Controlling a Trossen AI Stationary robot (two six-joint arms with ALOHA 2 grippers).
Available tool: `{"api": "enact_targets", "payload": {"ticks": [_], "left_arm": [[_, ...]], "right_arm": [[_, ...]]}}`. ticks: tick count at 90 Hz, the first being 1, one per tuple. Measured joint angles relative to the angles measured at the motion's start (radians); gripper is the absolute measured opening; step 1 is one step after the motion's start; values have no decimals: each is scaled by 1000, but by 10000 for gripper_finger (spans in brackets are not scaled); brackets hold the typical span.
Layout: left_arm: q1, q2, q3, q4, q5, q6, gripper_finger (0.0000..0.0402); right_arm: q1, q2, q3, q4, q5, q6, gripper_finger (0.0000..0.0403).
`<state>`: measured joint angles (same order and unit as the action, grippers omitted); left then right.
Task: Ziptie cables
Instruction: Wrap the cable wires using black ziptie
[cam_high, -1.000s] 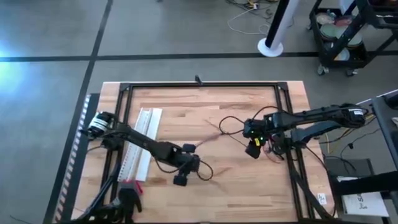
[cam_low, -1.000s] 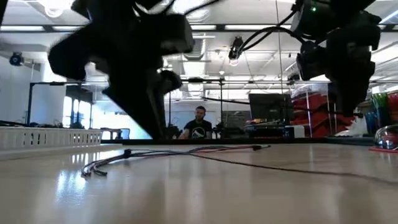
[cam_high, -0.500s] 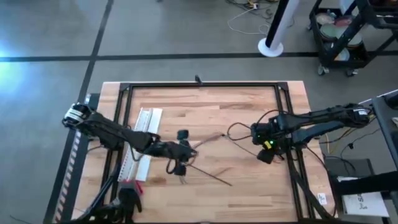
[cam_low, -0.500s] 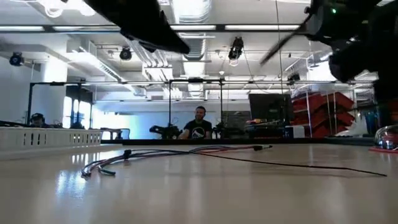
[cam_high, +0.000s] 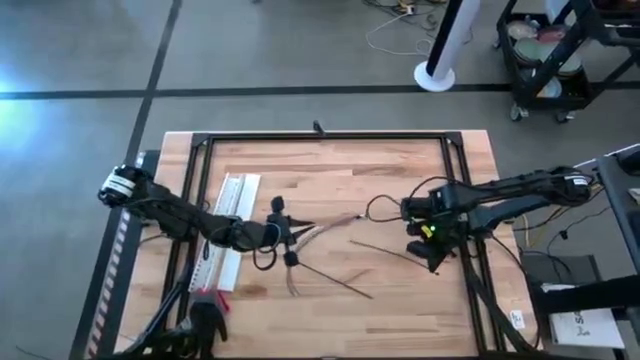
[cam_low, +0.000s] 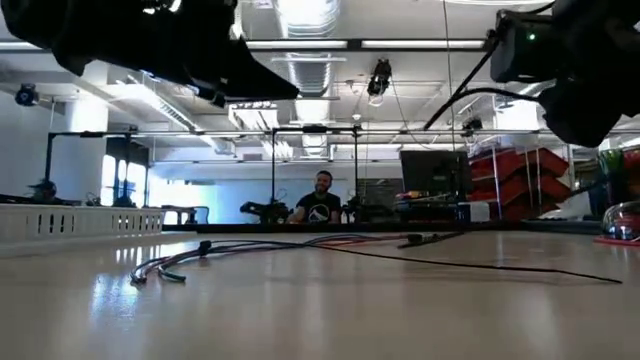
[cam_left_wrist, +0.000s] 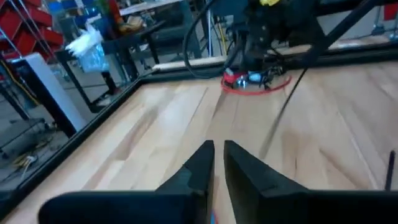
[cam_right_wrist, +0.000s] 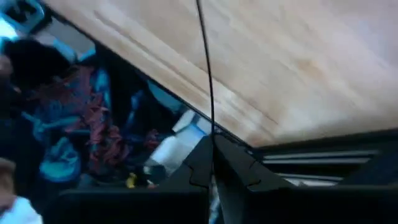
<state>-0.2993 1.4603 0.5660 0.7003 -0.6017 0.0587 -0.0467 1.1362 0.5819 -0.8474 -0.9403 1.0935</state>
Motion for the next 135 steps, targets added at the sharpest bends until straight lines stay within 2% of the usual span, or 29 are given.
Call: {"api": "enact_targets", "payload": {"ticks": [25,37,50,82,135], "left_arm": [[0,-1,-11,-18,-10,29,22],[0,-2,-23,-28,-10,35,22],[1,-2,-22,-24,-15,38,22],[2,-2,-23,-28,-17,34,22],[8,-3,-25,-28,-17,29,22]], "right_arm": [[-77,6,-9,264,33,251,0],[-81,6,-11,334,39,343,0],[-81,6,-11,341,37,369,0],[-81,-56,-11,293,-116,431,0],[-83,-110,17,290,-167,465,0]]}}
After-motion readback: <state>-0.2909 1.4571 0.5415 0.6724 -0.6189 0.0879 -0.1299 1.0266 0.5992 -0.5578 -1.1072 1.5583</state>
